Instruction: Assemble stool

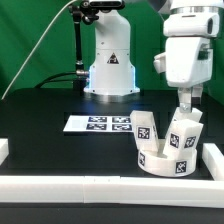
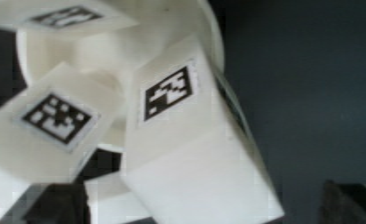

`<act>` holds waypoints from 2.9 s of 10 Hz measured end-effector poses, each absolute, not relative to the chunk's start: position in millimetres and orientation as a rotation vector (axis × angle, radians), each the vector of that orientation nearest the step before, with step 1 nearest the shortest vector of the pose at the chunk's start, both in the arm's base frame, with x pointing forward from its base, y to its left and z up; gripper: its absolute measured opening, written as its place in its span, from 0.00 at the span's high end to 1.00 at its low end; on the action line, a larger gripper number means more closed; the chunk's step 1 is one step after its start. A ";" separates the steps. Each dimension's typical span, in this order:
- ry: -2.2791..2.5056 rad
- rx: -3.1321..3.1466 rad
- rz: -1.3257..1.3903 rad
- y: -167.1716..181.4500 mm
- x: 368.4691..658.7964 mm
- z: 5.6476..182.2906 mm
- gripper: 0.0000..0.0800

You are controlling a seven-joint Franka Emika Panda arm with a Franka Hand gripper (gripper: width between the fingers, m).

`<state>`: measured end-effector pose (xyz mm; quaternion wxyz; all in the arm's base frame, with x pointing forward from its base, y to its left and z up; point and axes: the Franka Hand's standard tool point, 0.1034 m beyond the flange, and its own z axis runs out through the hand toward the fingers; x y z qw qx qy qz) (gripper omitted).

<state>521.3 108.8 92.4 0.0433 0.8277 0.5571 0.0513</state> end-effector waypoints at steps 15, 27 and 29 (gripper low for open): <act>2.126 2.111 0.052 89.4 520.9 82.6 0.58; 0.740 3.000 0.210 70.0 524.2 81.6 0.58; 0.453 3.084 0.253 62.7 524.9 81.4 0.58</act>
Offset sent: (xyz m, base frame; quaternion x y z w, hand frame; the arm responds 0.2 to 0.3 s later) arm 0.0028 -0.0083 -0.0052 0.0261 -0.0006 -0.1944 0.9806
